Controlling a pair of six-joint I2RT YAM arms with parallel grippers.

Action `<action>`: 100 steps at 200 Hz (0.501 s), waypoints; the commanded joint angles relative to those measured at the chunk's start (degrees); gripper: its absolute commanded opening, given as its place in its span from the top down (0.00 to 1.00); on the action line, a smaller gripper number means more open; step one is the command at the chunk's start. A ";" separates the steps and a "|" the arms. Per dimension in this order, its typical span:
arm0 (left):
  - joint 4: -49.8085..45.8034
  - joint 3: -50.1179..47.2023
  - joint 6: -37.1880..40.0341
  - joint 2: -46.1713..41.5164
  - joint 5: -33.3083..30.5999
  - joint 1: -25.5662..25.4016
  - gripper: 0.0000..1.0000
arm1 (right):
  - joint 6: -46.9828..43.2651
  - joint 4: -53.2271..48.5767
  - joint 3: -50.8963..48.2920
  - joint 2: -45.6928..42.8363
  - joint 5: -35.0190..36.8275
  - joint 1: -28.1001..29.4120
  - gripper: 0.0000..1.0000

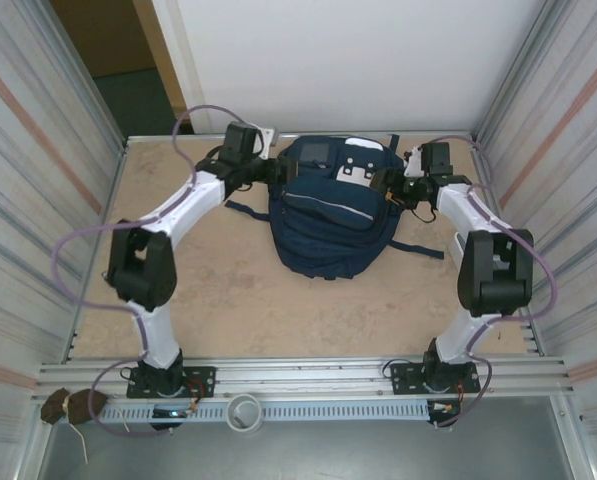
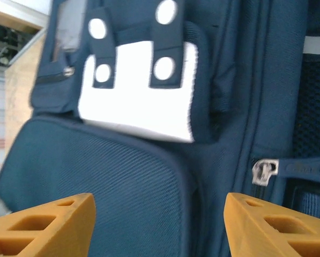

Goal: Pack the student bag

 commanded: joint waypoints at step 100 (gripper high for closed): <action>12.56 -28.16 -11.08 -9.10 10.67 -11.44 0.40 | -7.53 -5.97 10.18 10.95 -8.85 5.14 0.49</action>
